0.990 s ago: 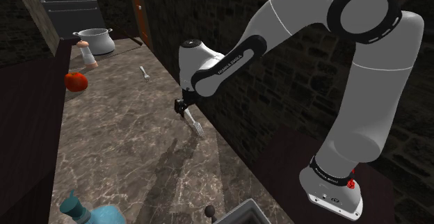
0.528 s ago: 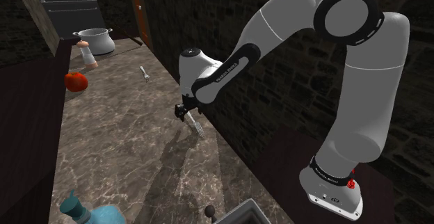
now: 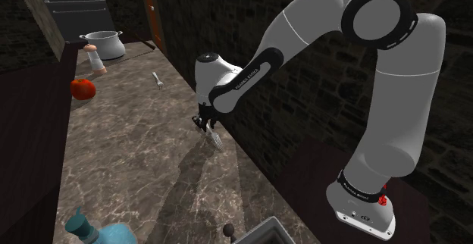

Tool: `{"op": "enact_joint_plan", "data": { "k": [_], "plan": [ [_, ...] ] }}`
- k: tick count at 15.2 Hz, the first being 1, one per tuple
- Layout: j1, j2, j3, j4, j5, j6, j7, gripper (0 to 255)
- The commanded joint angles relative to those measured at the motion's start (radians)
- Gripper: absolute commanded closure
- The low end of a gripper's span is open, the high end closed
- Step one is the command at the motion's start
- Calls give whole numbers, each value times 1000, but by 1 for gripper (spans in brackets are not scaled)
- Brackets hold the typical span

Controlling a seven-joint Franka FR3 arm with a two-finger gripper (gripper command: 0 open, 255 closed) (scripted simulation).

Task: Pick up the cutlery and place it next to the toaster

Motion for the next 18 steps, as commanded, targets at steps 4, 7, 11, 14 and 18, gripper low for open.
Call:
{"op": "enact_joint_plan", "data": {
  "k": [4,7,11,14,18],
  "plan": [
    [0,0,0,0,0,0,0,255],
    [0,0,0,0,0,0,0,255],
    [-6,-29,8,6,19,-33,-16,255],
    [-10,-56,15,14,38,-66,-31,255],
    [-15,-91,23,27,60,-112,-49,255]
  ]
}}
